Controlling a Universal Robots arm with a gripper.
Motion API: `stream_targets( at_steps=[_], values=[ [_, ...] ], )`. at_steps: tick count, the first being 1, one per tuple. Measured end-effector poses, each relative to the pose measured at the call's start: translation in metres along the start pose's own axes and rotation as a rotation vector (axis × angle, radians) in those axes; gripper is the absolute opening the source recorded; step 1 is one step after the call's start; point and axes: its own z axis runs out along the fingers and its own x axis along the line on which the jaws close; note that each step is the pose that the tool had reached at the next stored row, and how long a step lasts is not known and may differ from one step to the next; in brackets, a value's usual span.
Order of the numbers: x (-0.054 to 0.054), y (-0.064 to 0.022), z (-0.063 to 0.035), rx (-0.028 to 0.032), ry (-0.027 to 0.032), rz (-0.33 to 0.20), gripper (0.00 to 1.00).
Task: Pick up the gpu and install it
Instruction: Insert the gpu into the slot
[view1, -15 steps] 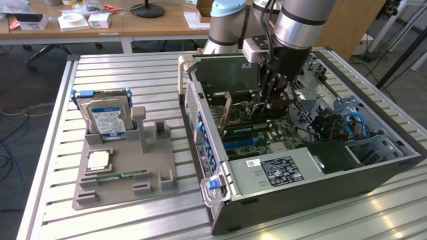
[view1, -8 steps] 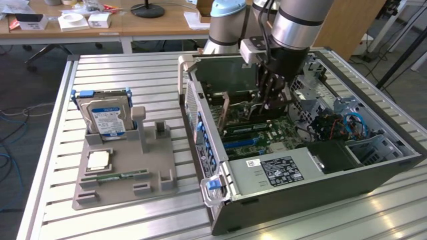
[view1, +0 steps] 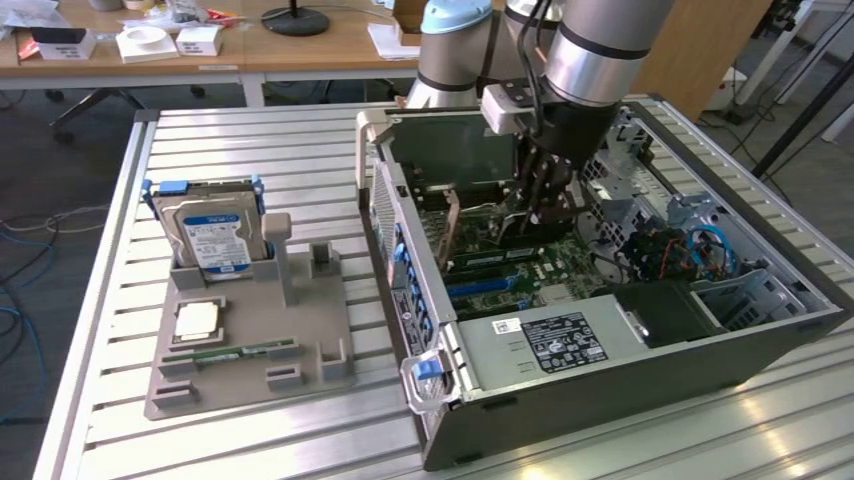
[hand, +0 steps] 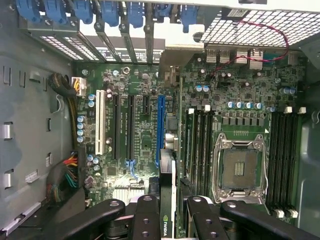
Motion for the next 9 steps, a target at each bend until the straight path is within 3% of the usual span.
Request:
stream_targets(
  at_steps=[9],
  values=[
    [0.0008, -0.0001, 0.0042, -0.0001, 0.0001, 0.0, 0.26]
  ],
)
